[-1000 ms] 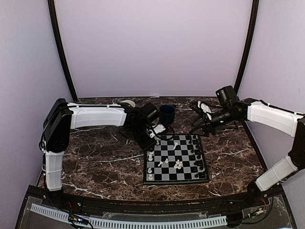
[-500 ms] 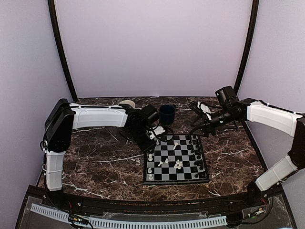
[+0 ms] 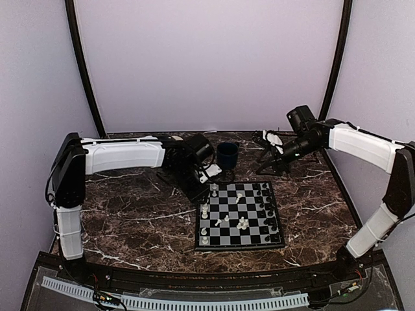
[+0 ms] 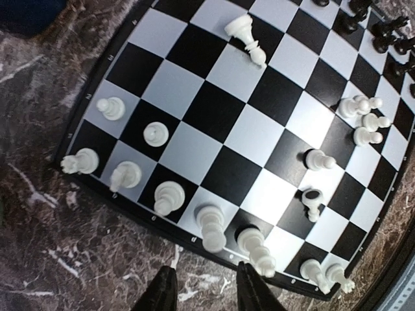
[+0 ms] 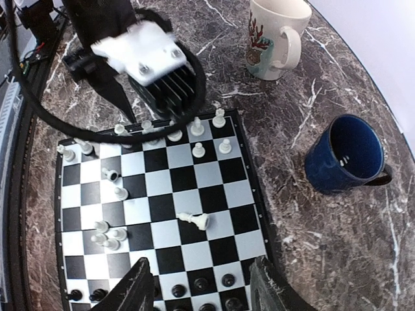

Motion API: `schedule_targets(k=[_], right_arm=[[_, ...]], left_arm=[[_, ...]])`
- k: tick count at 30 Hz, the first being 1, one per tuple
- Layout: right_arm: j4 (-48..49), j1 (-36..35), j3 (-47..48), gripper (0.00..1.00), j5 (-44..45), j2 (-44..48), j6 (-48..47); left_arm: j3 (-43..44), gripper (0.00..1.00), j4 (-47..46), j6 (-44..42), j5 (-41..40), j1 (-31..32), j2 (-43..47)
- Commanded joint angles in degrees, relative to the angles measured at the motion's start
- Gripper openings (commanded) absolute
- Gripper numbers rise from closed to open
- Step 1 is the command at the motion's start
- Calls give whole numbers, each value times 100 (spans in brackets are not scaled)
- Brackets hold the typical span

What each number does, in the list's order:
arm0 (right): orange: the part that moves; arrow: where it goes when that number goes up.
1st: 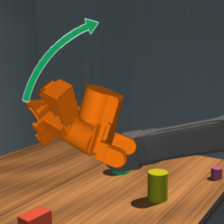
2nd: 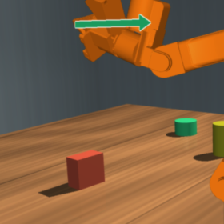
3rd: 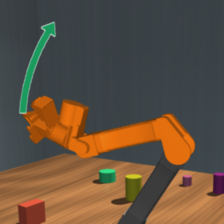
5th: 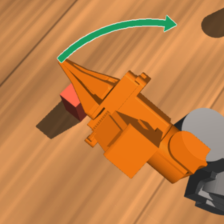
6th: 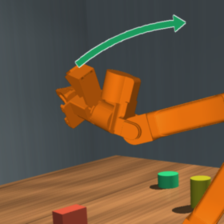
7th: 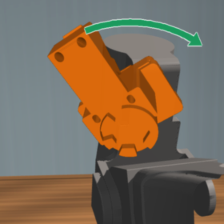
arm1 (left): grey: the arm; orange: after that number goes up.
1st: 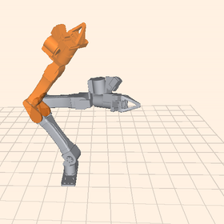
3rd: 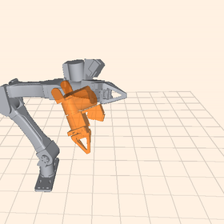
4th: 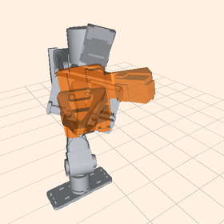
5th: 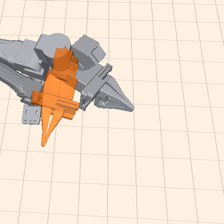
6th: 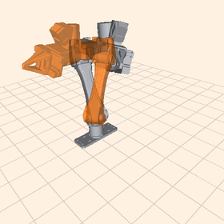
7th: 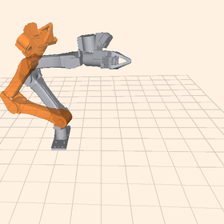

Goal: Set up the chess pieces on the board
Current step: Place the queen at d1, then pick up the bishop from the chessboard.

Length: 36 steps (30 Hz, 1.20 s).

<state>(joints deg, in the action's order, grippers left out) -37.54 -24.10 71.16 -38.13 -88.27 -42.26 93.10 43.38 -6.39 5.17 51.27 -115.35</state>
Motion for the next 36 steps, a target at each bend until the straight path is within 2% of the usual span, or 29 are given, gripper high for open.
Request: schedule_targets(k=[1,3,6,10,14,17,24,36], right_arm=[[-714,-60,622,52,508,-449,-1043],[-945,-181,889,52,726,-728,-1434],[-1126,-418,1107,52,1136,-1142,-2020],[-1234,-761,1310,51,1750,-1734,-2522],[-1357,-1049,1593,52,2149,-2279,-2670],[-1348,-1182,1746,53,2388,-2602,-2699],[-1504,-1337,2150,52,2590,-3137,-2773],[-2147,-1456,2383,46,2551,-3444,-2902]], left_arm=[[-151,35,35,-147,-304,-41,983],[-220,36,-149,-197,-353,-124,1215],[-513,37,-893,-226,-272,-345,1609],[-1564,39,-2598,-103,338,-785,2330],[-2283,41,-3370,138,530,-1180,2796],[-2596,42,-3587,145,544,-1279,2957],[-2543,43,-3551,204,799,-1283,2918],[-2541,42,-3562,187,957,-1286,2860]])
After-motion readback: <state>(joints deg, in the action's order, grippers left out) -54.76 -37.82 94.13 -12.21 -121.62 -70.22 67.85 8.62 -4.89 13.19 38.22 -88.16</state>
